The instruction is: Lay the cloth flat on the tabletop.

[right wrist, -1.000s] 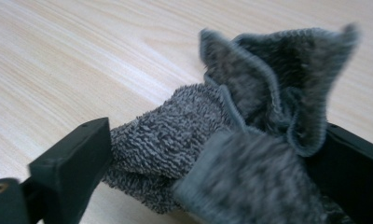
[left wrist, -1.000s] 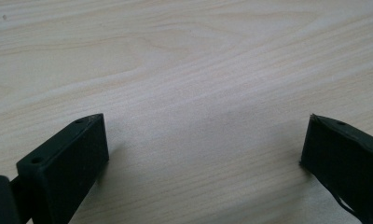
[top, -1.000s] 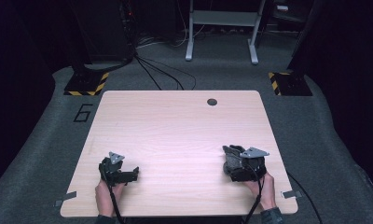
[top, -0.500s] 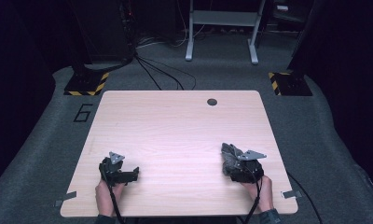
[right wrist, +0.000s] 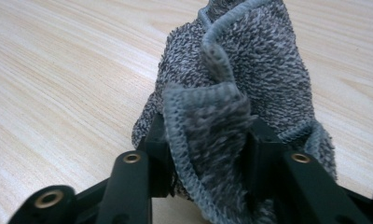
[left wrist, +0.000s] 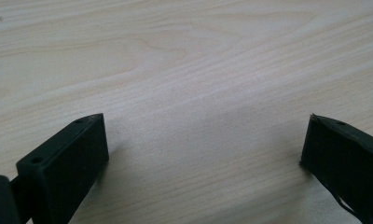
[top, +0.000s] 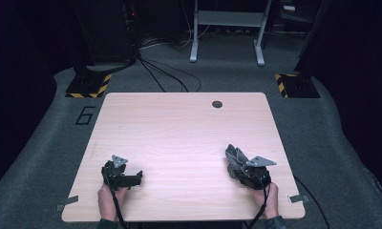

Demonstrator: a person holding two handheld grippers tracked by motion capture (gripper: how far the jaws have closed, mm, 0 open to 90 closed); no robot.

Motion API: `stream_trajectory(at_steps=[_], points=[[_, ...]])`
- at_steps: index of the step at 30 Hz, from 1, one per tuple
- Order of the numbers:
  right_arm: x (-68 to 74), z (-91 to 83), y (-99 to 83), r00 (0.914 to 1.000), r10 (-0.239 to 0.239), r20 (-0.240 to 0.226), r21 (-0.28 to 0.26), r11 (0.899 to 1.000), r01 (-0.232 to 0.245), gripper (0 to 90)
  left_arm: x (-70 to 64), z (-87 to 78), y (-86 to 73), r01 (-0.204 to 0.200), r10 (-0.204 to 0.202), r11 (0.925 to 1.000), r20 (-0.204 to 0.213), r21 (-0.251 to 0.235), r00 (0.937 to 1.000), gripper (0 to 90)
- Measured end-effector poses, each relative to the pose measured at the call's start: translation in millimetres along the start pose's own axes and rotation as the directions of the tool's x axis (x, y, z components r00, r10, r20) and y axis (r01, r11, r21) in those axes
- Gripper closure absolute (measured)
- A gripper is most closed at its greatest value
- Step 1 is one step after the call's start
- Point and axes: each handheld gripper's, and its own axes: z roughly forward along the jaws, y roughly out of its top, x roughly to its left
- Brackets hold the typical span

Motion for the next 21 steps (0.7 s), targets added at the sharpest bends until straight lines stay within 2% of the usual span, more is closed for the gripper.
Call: stream_trajectory(at_steps=[7, 16, 21], points=[[4.5, -6.1, 7.9, 0.9993, -0.033, 0.017, -0.002, 0.999, 0.033, 65.0, -0.1, 0.0, 0.0, 0.0, 0.0, 1.0, 0.001, 0.0, 1.0, 0.4], [13.7, -20.9, 30.1, 0.9982, -0.058, 0.011, -0.083, 0.995, 0.059, 65.0, -0.1, 0.1, -0.1, 0.001, -0.001, 1.0, 0.002, -0.001, 1.0, 0.5], [19.7, -29.2, 44.5, 0.9971, -0.076, -0.011, -0.118, 0.99, 0.074, 64.9, 0.1, -0.1, -0.1, -0.002, 0.002, 1.0, 0.003, 0.001, 1.0, 0.5]])
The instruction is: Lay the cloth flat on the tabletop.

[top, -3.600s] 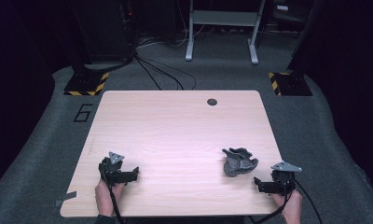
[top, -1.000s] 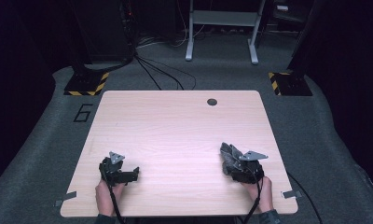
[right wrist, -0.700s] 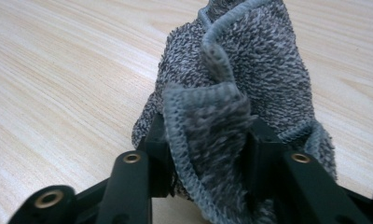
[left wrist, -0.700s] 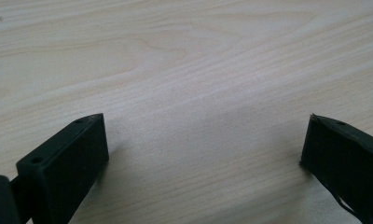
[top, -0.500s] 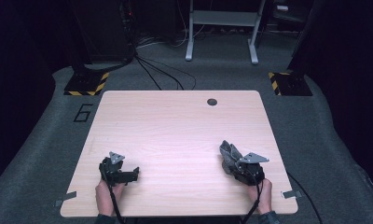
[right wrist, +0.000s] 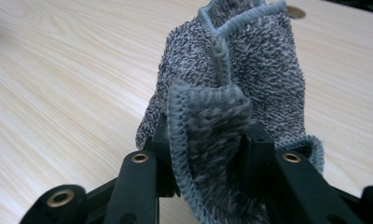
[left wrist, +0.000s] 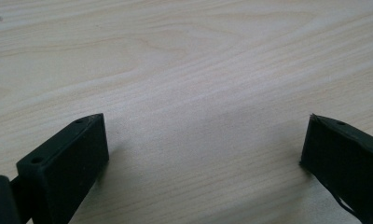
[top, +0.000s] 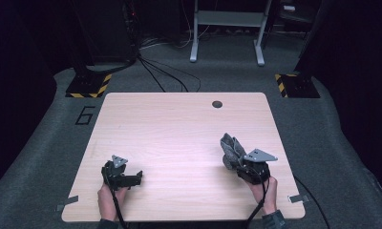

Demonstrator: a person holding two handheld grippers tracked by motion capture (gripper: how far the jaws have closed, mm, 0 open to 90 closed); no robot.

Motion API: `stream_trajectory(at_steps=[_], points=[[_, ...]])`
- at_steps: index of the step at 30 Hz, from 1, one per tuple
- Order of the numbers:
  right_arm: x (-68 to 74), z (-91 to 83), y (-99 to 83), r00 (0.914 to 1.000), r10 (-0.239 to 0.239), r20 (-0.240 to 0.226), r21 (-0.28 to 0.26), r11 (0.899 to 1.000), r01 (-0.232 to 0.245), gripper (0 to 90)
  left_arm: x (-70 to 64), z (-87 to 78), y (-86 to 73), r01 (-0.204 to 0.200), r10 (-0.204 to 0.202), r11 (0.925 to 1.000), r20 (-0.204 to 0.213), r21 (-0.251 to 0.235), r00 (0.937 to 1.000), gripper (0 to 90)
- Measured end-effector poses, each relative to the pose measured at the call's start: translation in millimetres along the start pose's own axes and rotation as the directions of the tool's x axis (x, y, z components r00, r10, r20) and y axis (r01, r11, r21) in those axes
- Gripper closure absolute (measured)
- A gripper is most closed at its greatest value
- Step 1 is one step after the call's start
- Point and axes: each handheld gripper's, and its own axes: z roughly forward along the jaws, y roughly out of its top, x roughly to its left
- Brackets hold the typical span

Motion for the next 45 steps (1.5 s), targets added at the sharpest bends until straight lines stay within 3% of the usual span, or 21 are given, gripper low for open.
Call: stream_trajectory(at_steps=[11, 20, 22, 23, 33, 39, 42, 45], points=[[14.0, -2.1, 27.5, 0.9984, -0.043, -0.037, -0.051, 0.998, 0.041, 64.6, 0.1, -0.2, -0.1, -0.001, 0.001, 1.0, -0.001, 0.001, 1.0, 0.5], [34.5, 15.4, 52.0, 0.9861, -0.12, -0.115, -0.062, 0.992, 0.113, 64.2, 0.0, -0.1, -0.1, 0.0, 0.0, 1.0, -0.001, 0.0, 1.0, 0.5], [37.6, 17.1, 53.2, 0.9865, -0.111, -0.12, -0.057, 0.993, 0.105, 64.1, 0.2, -0.2, 0.0, -0.003, 0.003, 1.0, -0.002, 0.001, 1.0, 0.5], [39.3, 20.5, 55.2, 0.9818, -0.135, -0.133, -0.057, 0.99, 0.129, 64.1, 0.1, -0.2, 0.0, -0.001, 0.001, 1.0, -0.001, 0.001, 1.0, 0.5], [68.8, 62.5, 59.4, 0.9587, -0.149, -0.242, -0.004, 0.988, 0.152, 62.7, 0.2, -0.2, 0.0, -0.003, 0.003, 1.0, -0.001, 0.001, 1.0, 0.5], [81.3, 89.0, 51.7, 0.9493, -0.137, -0.283, 0.069, 0.984, 0.162, 60.3, 0.0, -0.1, -0.1, -0.001, 0.001, 1.0, -0.001, 0.0, 1.0, 0.5], [84.8, 103.4, 45.9, 0.9445, -0.142, -0.296, 0.114, 0.977, 0.182, 56.0, 0.1, -0.2, 0.0, -0.002, 0.002, 1.0, -0.001, 0.001, 1.0, 0.5], [85.3, 109.8, 42.3, 0.9458, -0.123, -0.3, 0.14, 0.975, 0.172, 45.9, 0.1, -0.2, 0.0, -0.002, 0.002, 1.0, -0.001, 0.001, 1.0, 0.5]])
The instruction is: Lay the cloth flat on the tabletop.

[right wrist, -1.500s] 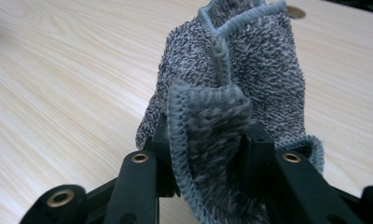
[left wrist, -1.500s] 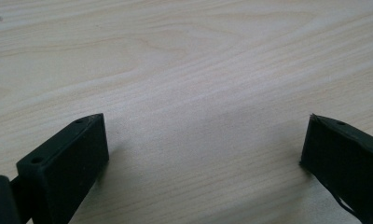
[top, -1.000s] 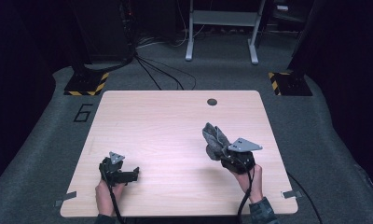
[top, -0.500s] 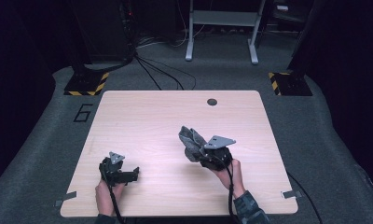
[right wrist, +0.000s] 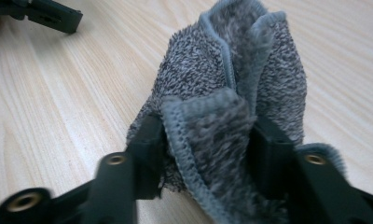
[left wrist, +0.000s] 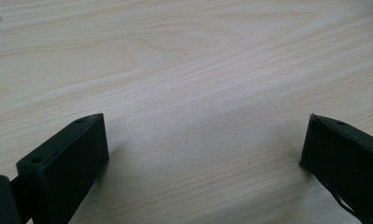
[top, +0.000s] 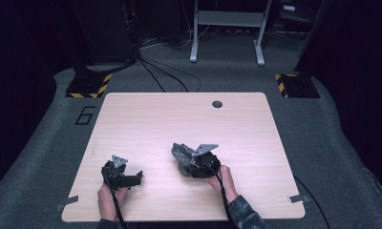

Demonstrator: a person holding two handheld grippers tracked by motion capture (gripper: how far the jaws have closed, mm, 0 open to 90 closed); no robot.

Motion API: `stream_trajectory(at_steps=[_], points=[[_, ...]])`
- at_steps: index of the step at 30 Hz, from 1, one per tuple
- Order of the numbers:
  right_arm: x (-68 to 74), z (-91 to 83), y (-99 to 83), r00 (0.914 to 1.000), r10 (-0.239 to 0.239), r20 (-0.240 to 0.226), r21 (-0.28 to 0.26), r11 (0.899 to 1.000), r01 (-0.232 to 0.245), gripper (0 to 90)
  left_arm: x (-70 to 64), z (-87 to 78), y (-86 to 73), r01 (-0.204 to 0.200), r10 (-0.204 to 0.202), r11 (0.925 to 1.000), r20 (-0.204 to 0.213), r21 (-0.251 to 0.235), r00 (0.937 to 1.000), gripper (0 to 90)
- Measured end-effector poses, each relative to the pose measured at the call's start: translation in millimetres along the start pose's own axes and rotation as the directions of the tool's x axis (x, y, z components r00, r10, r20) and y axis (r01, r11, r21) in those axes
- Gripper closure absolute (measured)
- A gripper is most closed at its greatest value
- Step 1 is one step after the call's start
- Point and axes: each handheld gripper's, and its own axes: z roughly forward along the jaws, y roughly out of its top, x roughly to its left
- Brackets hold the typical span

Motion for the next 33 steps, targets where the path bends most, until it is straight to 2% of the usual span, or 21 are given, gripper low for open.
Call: stream_trajectory(at_steps=[4, 7, 8, 13, 15, 16, 19, 22, 24, 27, 28, 29, 30, 31, 33], points=[[-2.6, -7.1, -0.3, 0.9997, 0.025, 0.007, -0.012, 1.0, -0.025, 30.8, 0.0, 0.1, 0.1, 0.001, -0.001, 1.0, 0.0, -0.002, 1.0, 0.5], [-6.5, -15.7, -1.6, 0.9996, 0.028, 0.009, -0.029, 0.999, -0.028, 23.4, 0.9, -1.0, 0.7, -0.008, 0.008, 0.9999, 0.007, 0.014, 0.9999, 0.4], [-6.7, -19.4, -2.3, 0.9989, 0.044, 0.014, -0.028, 0.999, -0.043, 22.4, 0.5, -0.2, 0.3, -0.004, 0.004, 1.0, 0.003, 0.003, 1.0, 0.5], [-13.7, -38.0, -5.6, 0.9978, 0.056, 0.036, -0.056, 0.997, -0.054, 21.4, 0.7, -0.1, 0.4, -0.006, 0.006, 1.0, 0.003, 0.002, 1.0, 0.5], [-15.6, -44.2, -6.3, 0.9972, 0.058, 0.047, -0.065, 0.996, -0.055, 21.8, -0.1, 1.0, 0.4, 0.005, -0.005, 0.9999, 0.003, -0.011, 1.0, 0.4], [-16.6, -47.2, -6.5, 0.9965, 0.063, 0.054, -0.071, 0.996, -0.059, 21.7, 0.8, 1.4, 0.9, -0.004, 0.004, 0.9999, 0.008, -0.01, 1.0, 0.5], [-20.2, -55.8, -7.9, 0.9952, 0.073, 0.065, -0.091, 0.994, -0.067, 22.5, 1.4, 0.3, 4.3, 0.006, -0.006, 0.9998, 0.01, 0.019, 0.9999, 1.6], [-25.7, -63.0, -8.5, 0.9932, 0.09, 0.074, -0.104, 0.991, -0.082, 23.8, 3.3, -1.7, 9.0, 0.028, -0.029, 0.9994, 0.065, 0.019, 0.9975, 3.3], [-30.7, -67.5, -7.4, 0.9907, 0.104, 0.087, -0.111, 0.989, -0.095, 24.2, 3.1, -3.4, 13.7, 0.025, -0.026, 0.9996, 0.085, 0.016, 0.9961, 3.3], [-39.2, -72.3, -4.6, 0.9862, 0.131, 0.101, -0.124, 0.985, -0.118, 25.2, 1.4, -5.6, 22.1, 0.037, -0.035, 0.9993, 0.138, -0.01, 0.9899, 3.5], [-41.9, -73.1, -3.4, 0.9849, 0.135, 0.107, -0.121, 0.985, -0.122, 25.3, 1.4, -5.6, 22.1, 0.037, -0.035, 0.9993, 0.138, -0.01, 0.9899, 3.9], [-45.6, -73.2, -1.7, 0.9844, 0.136, 0.111, -0.123, 0.985, -0.122, 25.6, -0.7, -6.3, 28.4, 0.037, -0.034, 0.9991, 0.169, -0.02, 0.985, 4.2], [-47.5, -73.4, -0.8, 0.9838, 0.136, 0.117, -0.12, 0.985, -0.122, 26.0, -0.7, -6.3, 28.4, 0.037, -0.034, 0.9991, 0.169, -0.02, 0.985, 4.3], [-50.1, -73.0, 0.4, 0.983, 0.14, 0.119, -0.121, 0.985, -0.126, 26.2, -3.9, -6.2, 34.9, 0.03, -0.022, 0.9989, 0.202, -0.037, 0.9792, 4.5], [-54.9, -72.1, 2.8, 0.981, 0.146, 0.128, -0.124, 0.984, -0.13, 28.0, -8.4, -6.4, 42.2, 0.01, -0.002, 0.9993, 0.224, -0.037, 0.9746, 5.4]])
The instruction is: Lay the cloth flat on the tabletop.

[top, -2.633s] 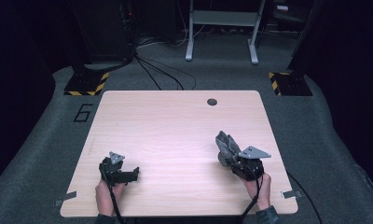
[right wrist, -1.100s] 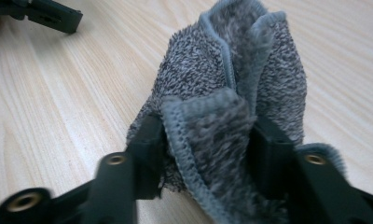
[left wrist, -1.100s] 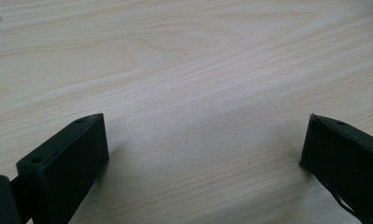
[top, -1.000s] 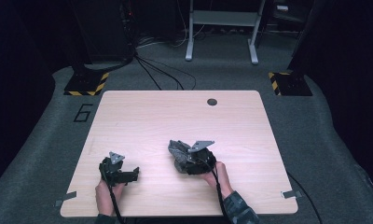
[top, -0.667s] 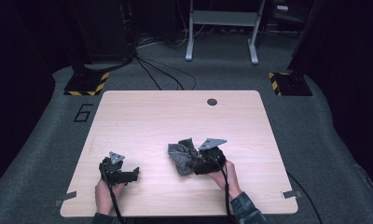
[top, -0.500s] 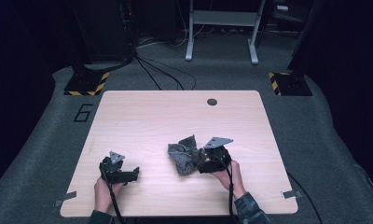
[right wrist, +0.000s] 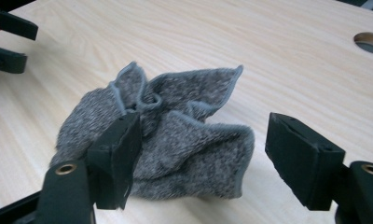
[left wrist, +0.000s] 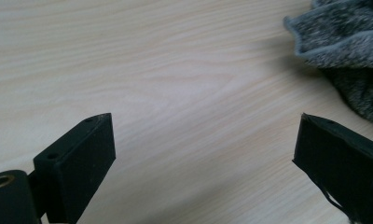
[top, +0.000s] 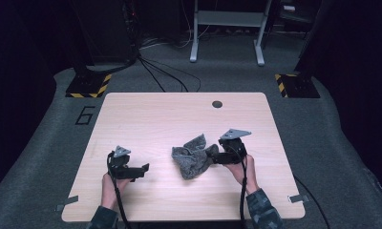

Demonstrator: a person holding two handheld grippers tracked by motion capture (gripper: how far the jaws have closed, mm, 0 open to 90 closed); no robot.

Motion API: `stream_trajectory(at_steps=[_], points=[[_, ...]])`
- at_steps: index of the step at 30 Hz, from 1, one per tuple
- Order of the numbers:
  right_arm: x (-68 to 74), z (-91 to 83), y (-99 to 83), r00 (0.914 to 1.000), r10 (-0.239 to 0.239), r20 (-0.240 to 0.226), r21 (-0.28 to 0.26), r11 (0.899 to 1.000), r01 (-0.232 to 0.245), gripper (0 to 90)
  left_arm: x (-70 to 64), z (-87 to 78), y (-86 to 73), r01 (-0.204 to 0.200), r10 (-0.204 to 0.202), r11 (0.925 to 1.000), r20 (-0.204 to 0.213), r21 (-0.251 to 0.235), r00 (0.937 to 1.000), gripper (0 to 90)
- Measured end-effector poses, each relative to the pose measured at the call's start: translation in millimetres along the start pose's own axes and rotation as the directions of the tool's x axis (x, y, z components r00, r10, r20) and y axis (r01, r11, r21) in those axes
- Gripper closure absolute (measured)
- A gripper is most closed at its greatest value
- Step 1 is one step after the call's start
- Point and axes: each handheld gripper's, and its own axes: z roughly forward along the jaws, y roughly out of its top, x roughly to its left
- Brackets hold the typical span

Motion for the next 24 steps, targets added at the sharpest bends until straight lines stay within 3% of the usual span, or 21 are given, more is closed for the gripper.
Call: stream_trajectory(at_steps=[3, 6, 8, 10, 13, 19, 24], points=[[-5.1, 3.9, 3.8, 1.0, -0.003, 0.009, 0.01, 1.0, 0.003, 28.9, -7.1, 3.4, 11.6, -0.037, 0.038, 0.9993, 0.036, -0.009, 0.9987, 6.4], [-9.3, 7.6, 9.3, 0.9997, -0.011, 0.023, 0.019, 1.0, 0.01, 31.4, -9.9, 6.3, 17.4, -0.05, 0.051, 0.9986, 0.057, -0.013, 0.997, 7.7], [-13.4, 8.6, 14.2, 0.9996, -0.012, 0.026, 0.016, 1.0, 0.011, 32.2, -14.0, 11.8, 27.9, -0.075, 0.075, 0.9972, 0.101, -0.004, 0.9921, 8.8], [-18.4, 11.4, 19.4, 0.9999, 0.011, 0.009, 0.015, 1.0, -0.012, 32.6, -17.0, 17.3, 34.3, -0.088, 0.088, 0.9961, 0.124, -0.005, 0.9884, 10.1], [-22.0, 20.3, 25.5, 1.0, 0.008, 0.002, 0.032, 0.999, -0.009, 34.8, -21.5, 27.2, 43.8, -0.114, 0.111, 0.9935, 0.151, 0.006, 0.9822, 12.3], [-23.2, 42.7, 33.0, 0.9998, -0.021, -0.002, 0.096, 0.995, 0.021, 37.3, -24.2, 38.7, 60.3, -0.142, 0.138, 0.9899, 0.185, 0.005, 0.9729, 15.4], [-29.0, 55.5, 34.1, 0.9994, 0.016, -0.031, 0.143, 0.99, -0.012, 38.0, -28.3, 53.0, 68.1, -0.182, 0.171, 0.9828, 0.219, 0.031, 0.9606, 19.5]])
